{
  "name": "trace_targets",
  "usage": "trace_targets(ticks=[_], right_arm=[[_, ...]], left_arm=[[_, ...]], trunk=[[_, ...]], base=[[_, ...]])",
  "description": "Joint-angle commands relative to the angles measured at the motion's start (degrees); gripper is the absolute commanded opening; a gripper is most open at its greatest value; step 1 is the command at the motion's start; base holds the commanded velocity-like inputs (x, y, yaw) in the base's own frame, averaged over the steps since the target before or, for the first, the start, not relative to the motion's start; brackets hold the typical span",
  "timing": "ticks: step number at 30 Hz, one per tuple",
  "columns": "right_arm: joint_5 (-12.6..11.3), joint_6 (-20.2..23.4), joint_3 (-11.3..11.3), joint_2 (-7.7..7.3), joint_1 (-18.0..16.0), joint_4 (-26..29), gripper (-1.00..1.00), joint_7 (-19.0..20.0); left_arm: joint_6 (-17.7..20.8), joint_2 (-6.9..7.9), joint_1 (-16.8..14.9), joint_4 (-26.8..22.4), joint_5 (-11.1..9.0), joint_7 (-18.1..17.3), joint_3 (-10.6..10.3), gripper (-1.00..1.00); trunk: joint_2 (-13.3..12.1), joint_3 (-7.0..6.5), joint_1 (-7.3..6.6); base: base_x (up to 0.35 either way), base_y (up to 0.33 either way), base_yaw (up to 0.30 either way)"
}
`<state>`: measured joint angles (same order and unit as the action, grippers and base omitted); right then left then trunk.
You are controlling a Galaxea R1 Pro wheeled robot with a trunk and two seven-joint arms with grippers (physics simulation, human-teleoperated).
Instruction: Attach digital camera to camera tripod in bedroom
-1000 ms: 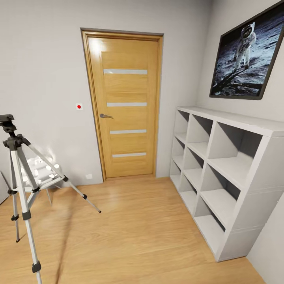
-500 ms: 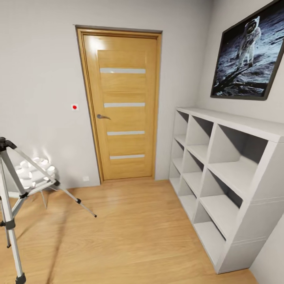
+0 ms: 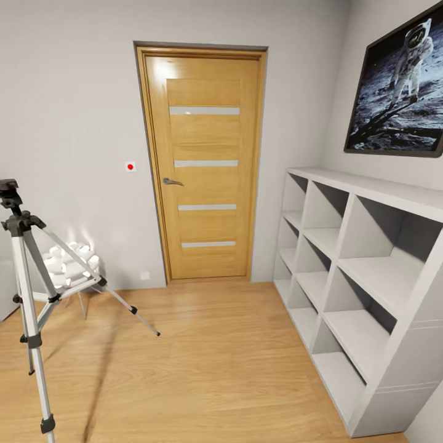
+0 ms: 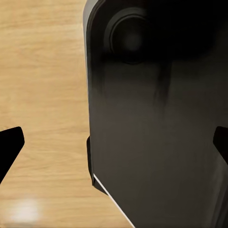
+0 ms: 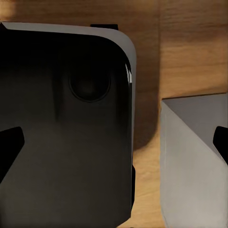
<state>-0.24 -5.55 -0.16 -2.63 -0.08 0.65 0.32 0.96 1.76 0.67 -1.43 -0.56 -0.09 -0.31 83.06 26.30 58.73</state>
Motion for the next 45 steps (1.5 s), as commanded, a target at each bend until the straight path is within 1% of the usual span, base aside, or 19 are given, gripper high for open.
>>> trace_targets(ticks=[1,12,18,39,45], right_arm=[[0.0,-0.2,0.0,-0.01,0.0,0.0,1.0,0.0],[0.0,-0.2,0.0,-0.01,0.0,0.0,1.0,0.0],[0.0,-0.2,0.0,-0.01,0.0,0.0,1.0,0.0],[0.0,-0.2,0.0,-0.01,0.0,0.0,1.0,0.0],[0.0,-0.2,0.0,-0.01,0.0,0.0,1.0,0.0]], left_arm=[[0.1,0.0,0.0,-0.1,-0.1,0.0,0.0,1.0],[0.1,0.0,0.0,-0.1,-0.1,0.0,0.0,1.0],[0.1,0.03,0.0,-0.1,-0.1,0.0,0.0,1.0],[0.1,0.08,0.0,-0.1,-0.1,0.0,0.0,1.0],[0.1,0.09,0.0,-0.1,-0.1,0.0,0.0,1.0]], trunk=[[0.0,0.04,0.0],[0.0,0.04,0.0],[0.0,0.04,0.0],[0.0,0.04,0.0],[0.0,0.04,0.0]], base=[[0.0,0.0,0.004],[0.005,0.0,0.092],[0.147,-0.082,0.141],[0.015,-0.01,0.005],[0.133,-0.005,0.0]])
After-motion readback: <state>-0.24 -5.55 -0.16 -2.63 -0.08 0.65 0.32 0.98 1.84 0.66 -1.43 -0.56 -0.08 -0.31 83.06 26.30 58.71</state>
